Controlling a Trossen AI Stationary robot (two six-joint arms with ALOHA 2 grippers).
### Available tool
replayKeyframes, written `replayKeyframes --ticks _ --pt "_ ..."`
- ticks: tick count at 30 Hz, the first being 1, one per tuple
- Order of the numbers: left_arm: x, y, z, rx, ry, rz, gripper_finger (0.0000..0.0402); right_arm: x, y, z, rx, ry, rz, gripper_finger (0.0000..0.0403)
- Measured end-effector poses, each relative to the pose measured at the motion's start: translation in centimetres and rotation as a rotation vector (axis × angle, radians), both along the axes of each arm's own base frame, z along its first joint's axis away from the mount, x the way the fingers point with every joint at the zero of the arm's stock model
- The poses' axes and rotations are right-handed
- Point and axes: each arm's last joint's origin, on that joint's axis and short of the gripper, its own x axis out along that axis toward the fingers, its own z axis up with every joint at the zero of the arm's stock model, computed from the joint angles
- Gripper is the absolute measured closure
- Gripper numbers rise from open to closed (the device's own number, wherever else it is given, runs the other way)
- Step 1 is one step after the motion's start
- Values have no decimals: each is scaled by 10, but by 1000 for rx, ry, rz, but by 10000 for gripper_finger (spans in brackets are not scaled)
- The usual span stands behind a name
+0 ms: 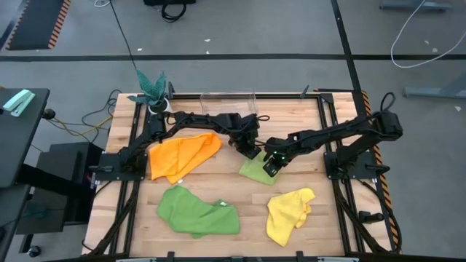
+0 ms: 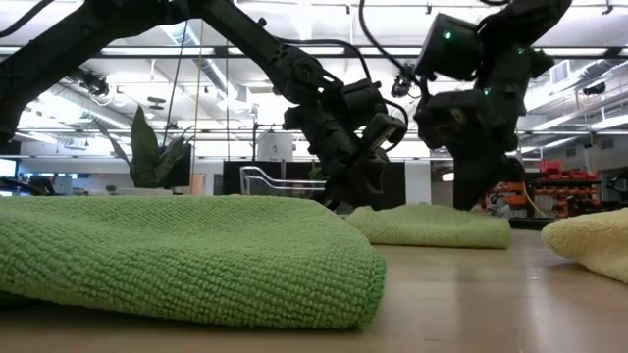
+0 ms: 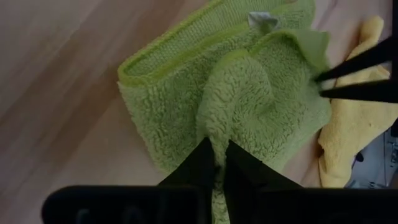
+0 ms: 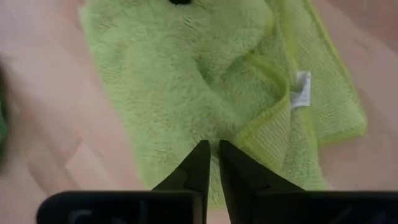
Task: Fold microfiber towels
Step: Fold the light green microfiber cloth
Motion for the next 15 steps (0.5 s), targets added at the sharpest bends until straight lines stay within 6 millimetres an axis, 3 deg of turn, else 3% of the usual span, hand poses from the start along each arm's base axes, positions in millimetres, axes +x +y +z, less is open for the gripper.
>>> replayKeyframes --ticks 9,15 --pt "1 -7 0 4 -2 -20 374 4 -13 -22 -17 87 -13 396" --pt "3 -16 0 6 3 -40 376 3 -26 -22 -50 89 -43 394"
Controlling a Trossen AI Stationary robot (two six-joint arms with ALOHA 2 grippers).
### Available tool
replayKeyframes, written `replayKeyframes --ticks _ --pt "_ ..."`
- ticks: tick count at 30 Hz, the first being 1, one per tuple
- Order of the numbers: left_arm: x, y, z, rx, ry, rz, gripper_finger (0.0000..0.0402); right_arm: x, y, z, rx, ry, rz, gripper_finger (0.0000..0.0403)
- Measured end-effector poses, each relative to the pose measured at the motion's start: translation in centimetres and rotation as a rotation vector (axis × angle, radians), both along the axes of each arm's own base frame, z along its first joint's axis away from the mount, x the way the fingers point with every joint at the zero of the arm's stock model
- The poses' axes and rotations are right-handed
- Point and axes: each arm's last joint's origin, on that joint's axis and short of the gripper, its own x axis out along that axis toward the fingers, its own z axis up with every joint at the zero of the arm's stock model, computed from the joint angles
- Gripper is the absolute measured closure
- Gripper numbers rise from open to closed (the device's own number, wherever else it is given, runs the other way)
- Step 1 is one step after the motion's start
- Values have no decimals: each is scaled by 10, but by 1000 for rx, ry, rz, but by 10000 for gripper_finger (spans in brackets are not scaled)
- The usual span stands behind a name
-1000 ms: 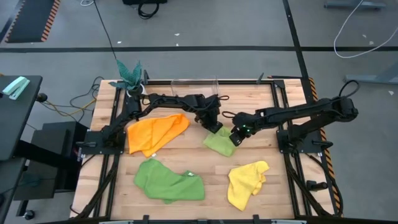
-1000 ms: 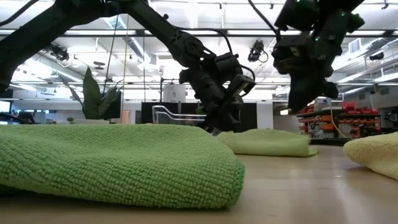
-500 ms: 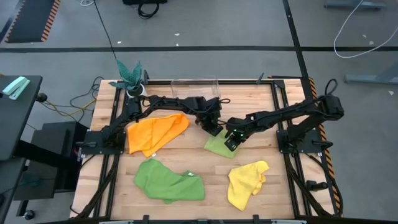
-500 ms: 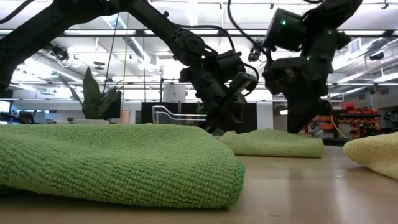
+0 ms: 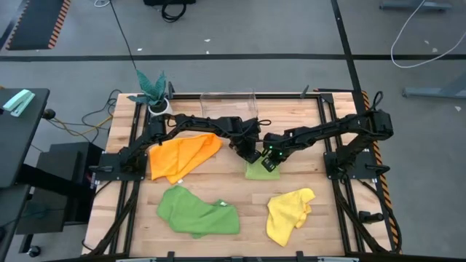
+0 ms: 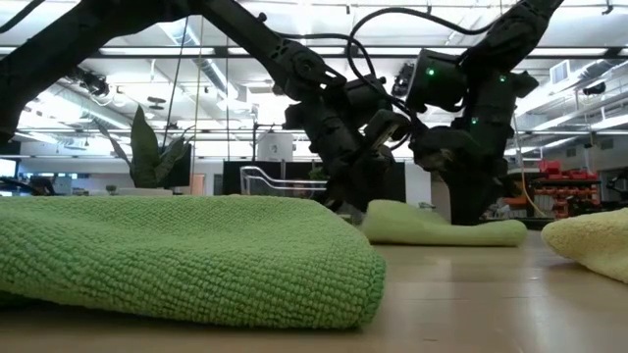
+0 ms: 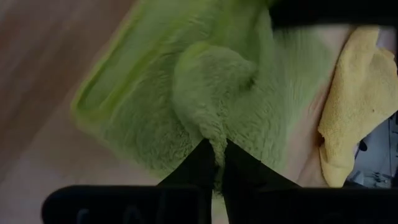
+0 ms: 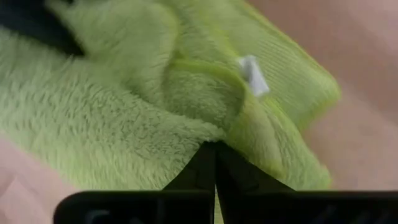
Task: Fold microfiber towels
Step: Fold the light green microfiber cloth
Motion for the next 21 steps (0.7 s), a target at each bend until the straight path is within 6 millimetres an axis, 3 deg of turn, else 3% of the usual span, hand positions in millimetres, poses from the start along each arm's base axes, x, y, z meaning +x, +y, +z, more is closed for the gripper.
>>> replayKeyframes --ticks 16,21 --pt "-1 9 -1 68 10 36 371 -3 -3 1 -20 21 -24 395" --pt "-6 13 14 77 -7 44 378 -4 -3 1 -30 31 -28 393"
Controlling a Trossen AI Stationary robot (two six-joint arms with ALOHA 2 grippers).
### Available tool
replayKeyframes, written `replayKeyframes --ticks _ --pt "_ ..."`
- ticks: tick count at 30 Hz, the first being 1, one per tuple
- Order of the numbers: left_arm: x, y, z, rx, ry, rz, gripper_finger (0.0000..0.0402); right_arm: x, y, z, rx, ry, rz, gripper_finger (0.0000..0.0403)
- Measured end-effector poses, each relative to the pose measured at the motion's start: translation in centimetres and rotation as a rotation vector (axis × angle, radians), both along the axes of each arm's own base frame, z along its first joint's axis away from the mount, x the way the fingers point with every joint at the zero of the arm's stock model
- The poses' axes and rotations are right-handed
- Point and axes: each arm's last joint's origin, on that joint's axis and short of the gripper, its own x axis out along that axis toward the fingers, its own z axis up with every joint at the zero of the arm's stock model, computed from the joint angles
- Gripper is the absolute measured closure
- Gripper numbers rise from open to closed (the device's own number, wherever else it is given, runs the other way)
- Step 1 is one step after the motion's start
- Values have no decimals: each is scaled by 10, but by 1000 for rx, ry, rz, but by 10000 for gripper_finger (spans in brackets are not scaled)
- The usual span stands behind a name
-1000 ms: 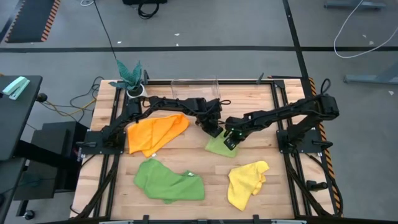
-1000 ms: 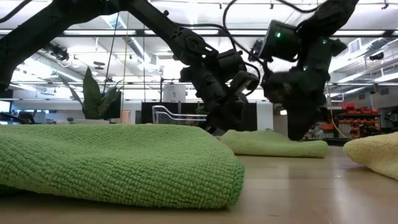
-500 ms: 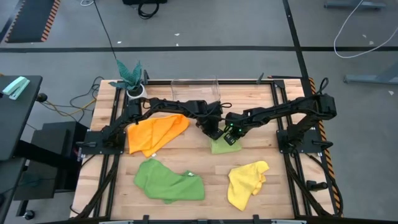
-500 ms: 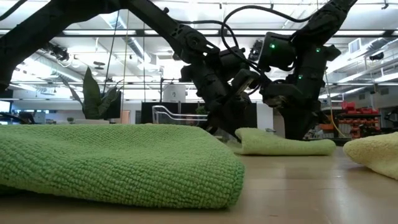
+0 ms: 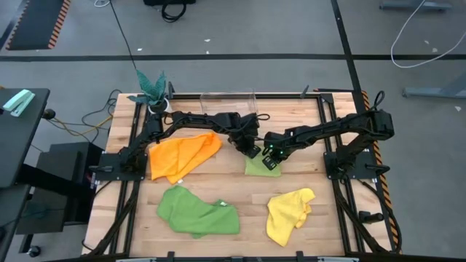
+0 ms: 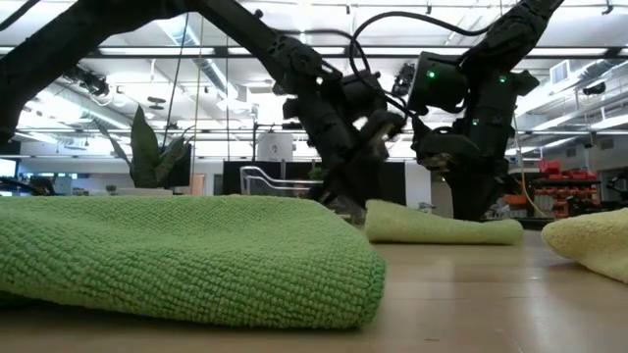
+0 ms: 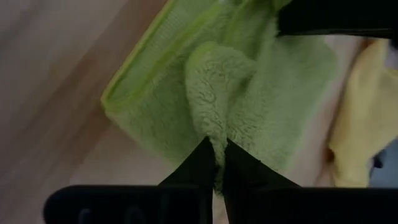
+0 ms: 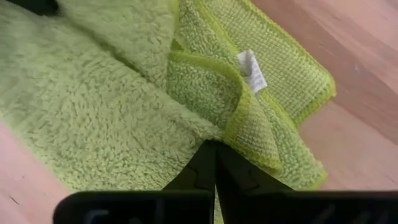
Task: Fold microfiber towels
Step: Fold the light green microfiber cloth
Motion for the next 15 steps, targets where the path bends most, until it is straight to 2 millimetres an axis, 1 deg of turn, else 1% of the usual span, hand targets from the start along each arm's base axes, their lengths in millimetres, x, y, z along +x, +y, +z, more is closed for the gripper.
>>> replayKeyframes --ticks 3,7,15 --pt "-2 1 9 24 -14 -7 374 0 0 0 -4 1 -1 396" --pt "-6 1 7 25 32 -9 354 0 0 0 -5 0 -2 397" --pt "-12 14 5 48 66 15 305 0 0 0 -6 2 -2 399"
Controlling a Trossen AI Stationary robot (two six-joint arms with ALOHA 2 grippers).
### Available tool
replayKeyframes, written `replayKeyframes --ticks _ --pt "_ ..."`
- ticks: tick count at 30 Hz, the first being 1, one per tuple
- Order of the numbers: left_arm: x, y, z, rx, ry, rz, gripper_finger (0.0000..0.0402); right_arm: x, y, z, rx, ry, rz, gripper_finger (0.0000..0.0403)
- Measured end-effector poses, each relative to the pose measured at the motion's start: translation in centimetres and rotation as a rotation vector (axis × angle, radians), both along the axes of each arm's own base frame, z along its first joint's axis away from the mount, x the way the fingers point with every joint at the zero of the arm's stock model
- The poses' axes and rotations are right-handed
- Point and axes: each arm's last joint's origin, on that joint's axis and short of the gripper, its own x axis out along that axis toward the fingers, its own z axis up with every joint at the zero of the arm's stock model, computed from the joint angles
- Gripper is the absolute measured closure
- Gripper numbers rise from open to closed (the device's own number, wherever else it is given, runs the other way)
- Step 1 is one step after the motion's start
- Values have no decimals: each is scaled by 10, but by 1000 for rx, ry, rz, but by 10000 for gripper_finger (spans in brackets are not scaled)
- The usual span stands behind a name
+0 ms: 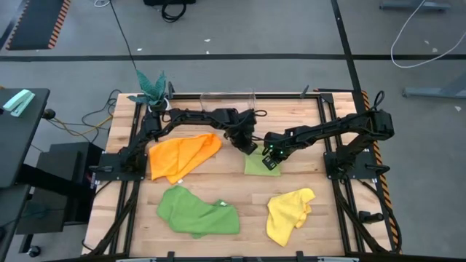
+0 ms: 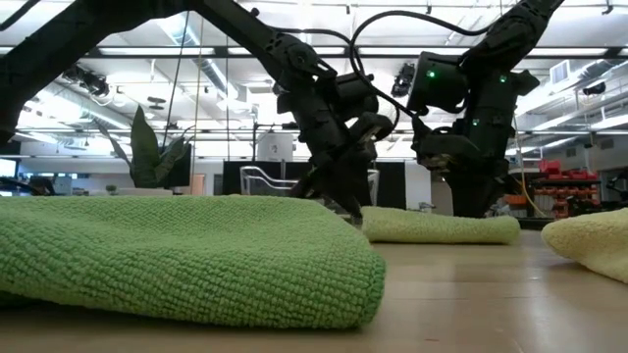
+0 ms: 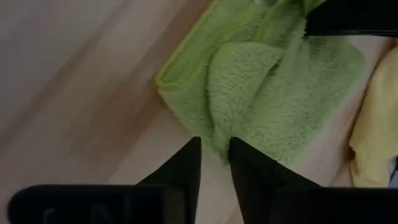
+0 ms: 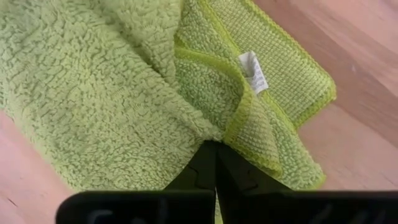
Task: Fold microfiber towels
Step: Fold the light green microfiber cloth
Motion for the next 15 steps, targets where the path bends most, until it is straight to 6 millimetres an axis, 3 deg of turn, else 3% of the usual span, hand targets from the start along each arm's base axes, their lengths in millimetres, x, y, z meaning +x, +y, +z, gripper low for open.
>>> replayKeyframes --ticks 7,15 --pt "-9 9 5 -12 47 20 268 0 0 0 4 2 -11 397" --pt "-22 7 62 69 -57 34 249 0 0 0 -1 4 -12 397"
